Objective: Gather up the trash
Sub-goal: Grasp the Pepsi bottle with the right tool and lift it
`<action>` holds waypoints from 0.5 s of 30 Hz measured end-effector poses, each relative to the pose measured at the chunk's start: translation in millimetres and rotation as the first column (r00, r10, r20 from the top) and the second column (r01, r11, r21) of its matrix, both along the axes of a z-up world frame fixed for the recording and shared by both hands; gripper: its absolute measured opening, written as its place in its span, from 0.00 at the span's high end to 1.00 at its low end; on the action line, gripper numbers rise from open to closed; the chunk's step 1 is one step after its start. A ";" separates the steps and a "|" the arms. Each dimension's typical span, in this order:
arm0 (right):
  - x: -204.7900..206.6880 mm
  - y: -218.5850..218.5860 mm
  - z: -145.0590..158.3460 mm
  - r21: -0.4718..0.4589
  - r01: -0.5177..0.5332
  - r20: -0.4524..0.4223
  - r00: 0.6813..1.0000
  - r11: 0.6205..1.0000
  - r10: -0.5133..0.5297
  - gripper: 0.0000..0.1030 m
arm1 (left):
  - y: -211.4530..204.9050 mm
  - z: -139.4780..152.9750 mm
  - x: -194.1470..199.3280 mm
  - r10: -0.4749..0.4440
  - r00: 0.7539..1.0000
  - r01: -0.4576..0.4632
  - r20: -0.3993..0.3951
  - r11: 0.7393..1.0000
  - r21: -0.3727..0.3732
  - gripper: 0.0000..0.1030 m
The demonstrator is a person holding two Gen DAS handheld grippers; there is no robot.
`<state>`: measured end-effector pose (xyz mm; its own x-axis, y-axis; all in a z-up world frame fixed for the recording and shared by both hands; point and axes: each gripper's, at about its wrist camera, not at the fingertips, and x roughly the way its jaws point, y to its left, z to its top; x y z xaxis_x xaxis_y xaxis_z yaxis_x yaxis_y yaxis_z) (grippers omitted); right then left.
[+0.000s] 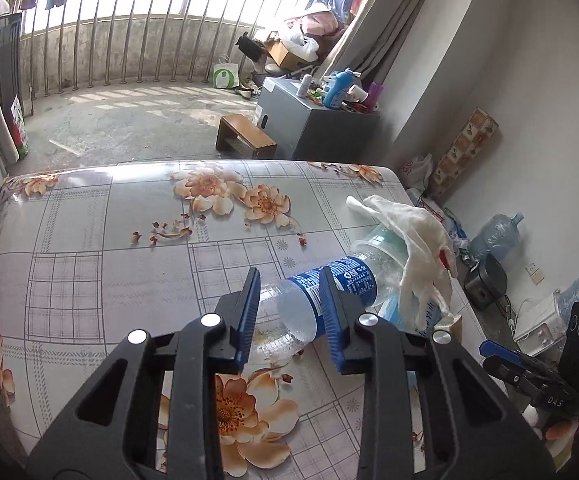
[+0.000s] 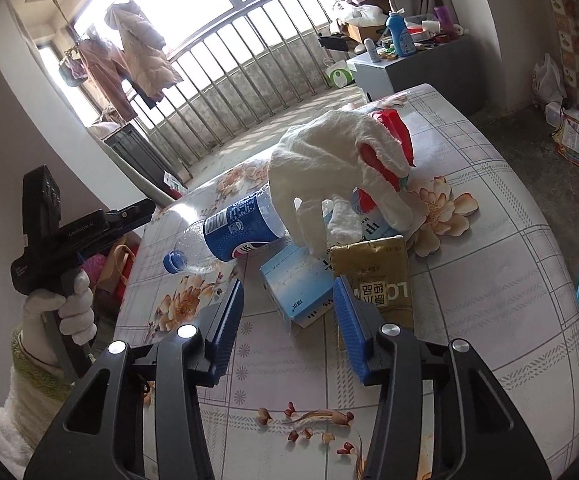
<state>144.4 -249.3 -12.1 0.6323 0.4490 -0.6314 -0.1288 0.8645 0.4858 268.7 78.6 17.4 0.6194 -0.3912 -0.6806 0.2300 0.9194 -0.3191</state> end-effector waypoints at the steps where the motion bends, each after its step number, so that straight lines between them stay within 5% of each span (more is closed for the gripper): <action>1: 2.8 -0.1 -2.0 0.000 0.001 -0.010 1.000 1.000 -0.001 0.59 | -2.1 -5.9 14.0 -0.018 0.999 0.018 -0.028 1.000 0.005 0.73; 8: 14.0 -3.0 -8.3 -0.007 0.010 -0.040 0.999 1.000 -0.011 0.59 | -2.0 -58.1 72.8 -0.038 0.964 0.024 -0.264 0.998 -0.059 0.73; 15: 25.2 5.6 -11.3 0.053 -0.042 -0.057 0.997 0.998 0.045 0.59 | 1.0 -69.3 30.7 -0.127 0.943 0.079 -0.308 0.983 -0.166 0.74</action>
